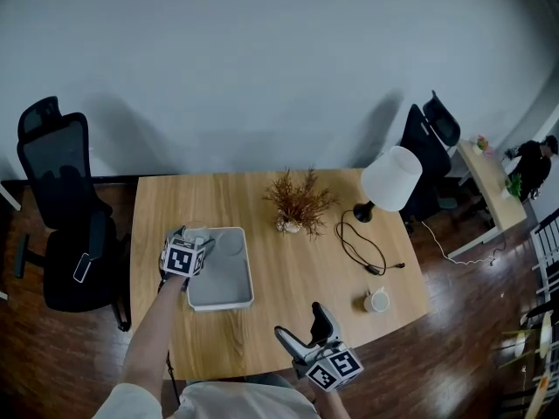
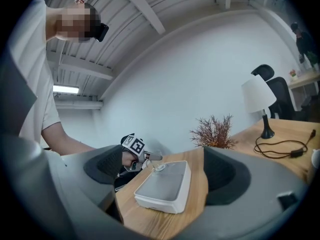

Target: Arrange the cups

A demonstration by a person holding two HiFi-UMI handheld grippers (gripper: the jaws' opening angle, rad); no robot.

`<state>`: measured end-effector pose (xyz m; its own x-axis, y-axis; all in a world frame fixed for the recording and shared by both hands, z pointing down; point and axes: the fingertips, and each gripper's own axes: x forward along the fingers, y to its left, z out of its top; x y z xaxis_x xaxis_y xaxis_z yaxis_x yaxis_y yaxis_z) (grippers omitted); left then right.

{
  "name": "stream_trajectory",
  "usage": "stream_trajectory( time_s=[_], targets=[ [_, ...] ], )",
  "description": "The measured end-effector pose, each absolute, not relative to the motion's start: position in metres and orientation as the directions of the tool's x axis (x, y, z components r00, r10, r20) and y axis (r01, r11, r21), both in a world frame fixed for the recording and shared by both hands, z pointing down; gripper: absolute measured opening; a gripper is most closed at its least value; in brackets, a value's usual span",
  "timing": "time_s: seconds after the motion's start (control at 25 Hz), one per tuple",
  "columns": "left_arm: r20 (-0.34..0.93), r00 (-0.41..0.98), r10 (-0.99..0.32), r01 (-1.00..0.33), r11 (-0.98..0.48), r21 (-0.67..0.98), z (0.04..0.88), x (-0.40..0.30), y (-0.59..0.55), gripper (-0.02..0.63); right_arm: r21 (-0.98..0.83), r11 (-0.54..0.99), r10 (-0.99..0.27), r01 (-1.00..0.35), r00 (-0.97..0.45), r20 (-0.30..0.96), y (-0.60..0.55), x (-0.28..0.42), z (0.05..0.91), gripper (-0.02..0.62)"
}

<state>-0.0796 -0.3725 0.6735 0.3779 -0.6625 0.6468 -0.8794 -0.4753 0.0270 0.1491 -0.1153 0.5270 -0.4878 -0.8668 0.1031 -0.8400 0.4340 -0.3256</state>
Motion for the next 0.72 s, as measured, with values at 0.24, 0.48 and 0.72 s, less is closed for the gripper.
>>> stream_trajectory(
  time_s=[0.24, 0.48, 0.72],
  targets=[
    [0.643, 0.388, -0.66, -0.886, -0.459, 0.063, 0.685, -0.077, -0.391, 0.408, -0.323, 0.415, -0.876, -0.85, -0.47, 0.109, -0.113, 0.159, 0.528, 0.503],
    [0.619, 0.351, -0.702, -0.898, -0.439, 0.012, 0.679, -0.081, -0.39, 0.425, -0.32, 0.423, -0.874, -0.848, -0.475, 0.104, -0.115, 0.158, 0.528, 0.503],
    [0.517, 0.368, -0.773, -0.904, -0.427, 0.006, 0.634, -0.094, -0.359, 0.505, -0.322, 0.455, -0.863, -0.83, -0.5, 0.068, -0.124, 0.142, 0.522, 0.503]
  ],
)
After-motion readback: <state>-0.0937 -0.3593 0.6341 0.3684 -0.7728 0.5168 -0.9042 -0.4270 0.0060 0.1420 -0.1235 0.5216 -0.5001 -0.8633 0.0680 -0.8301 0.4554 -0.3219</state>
